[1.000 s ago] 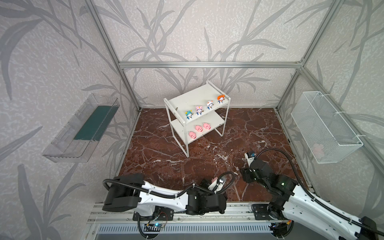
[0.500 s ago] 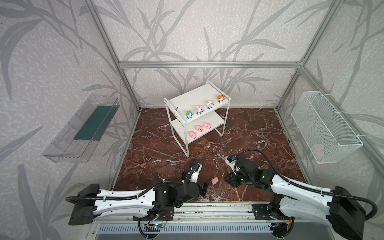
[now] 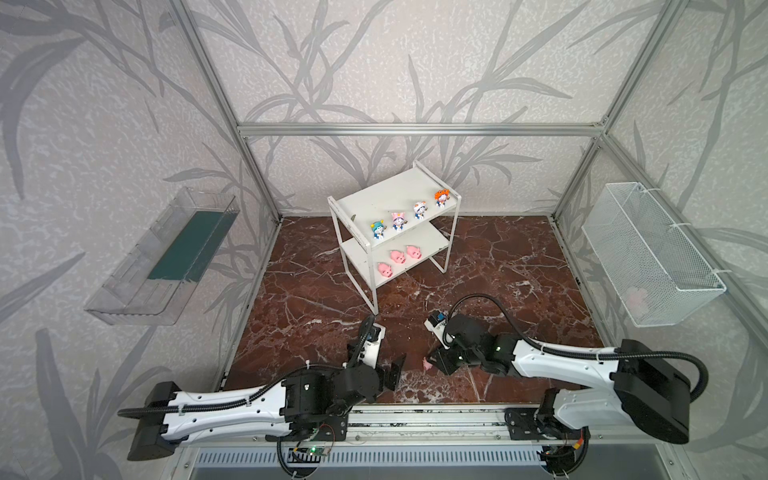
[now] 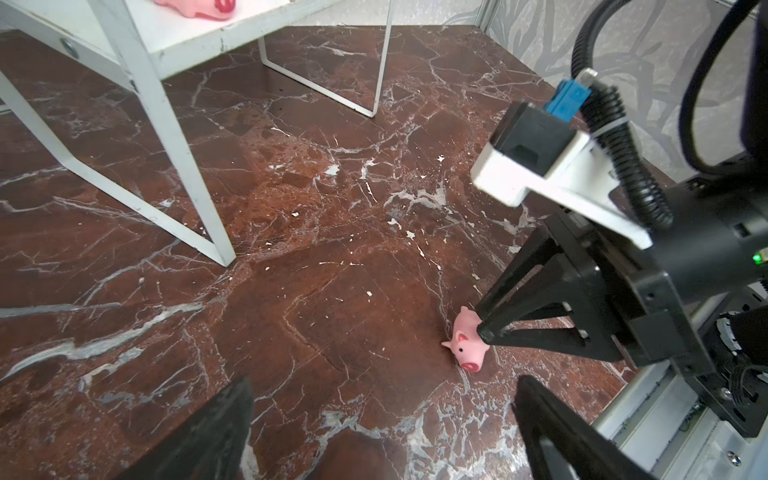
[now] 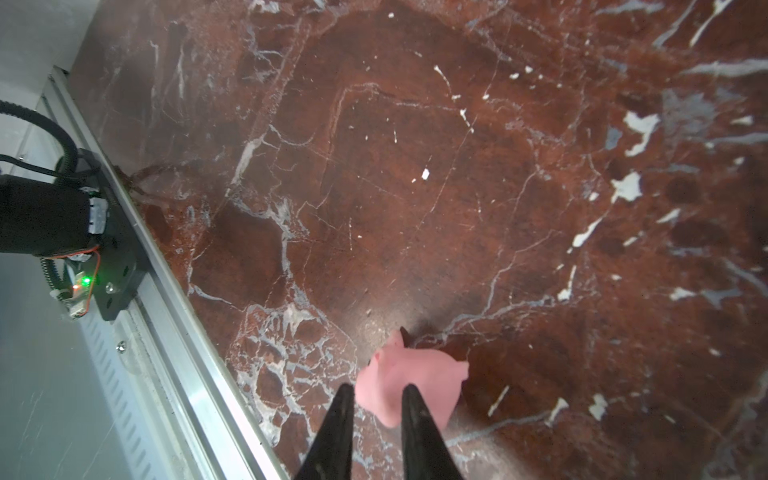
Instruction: Place and organize the plastic toys onto the shelf
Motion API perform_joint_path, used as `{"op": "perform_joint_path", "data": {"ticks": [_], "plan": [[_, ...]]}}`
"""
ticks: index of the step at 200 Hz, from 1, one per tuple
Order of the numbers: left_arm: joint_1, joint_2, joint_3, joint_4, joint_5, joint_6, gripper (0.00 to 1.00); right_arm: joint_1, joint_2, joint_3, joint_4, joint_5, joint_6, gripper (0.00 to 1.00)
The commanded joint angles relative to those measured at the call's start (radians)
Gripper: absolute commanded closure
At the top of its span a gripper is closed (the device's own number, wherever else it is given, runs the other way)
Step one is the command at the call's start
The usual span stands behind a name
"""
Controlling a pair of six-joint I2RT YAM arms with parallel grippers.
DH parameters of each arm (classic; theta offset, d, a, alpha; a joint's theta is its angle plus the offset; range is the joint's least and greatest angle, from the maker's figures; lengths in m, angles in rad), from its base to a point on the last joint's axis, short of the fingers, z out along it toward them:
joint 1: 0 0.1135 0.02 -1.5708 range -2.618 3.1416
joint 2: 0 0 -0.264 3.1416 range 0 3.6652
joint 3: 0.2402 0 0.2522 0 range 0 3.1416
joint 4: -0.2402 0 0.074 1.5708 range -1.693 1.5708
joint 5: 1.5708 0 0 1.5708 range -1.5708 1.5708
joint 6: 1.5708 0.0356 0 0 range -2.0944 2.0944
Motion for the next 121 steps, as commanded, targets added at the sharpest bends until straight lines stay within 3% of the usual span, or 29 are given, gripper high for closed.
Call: {"op": "perform_joint_path", "data": {"ticks": [1, 54, 121], "plan": [[0.005, -0.043, -0.005, -0.063, -0.063, -0.007, 0.01, 0.007, 0.033, 0.01, 0.014, -0.028, 0.013, 0.79], [0.007, -0.092, -0.01, -0.079, -0.085, 0.019, 0.01, 0.021, -0.036, -0.085, -0.014, -0.014, 0.041, 0.79], [0.016, -0.022, -0.009, -0.025, -0.061, 0.044, 0.01, 0.022, -0.133, -0.138, -0.075, -0.002, 0.043, 0.75]]}}
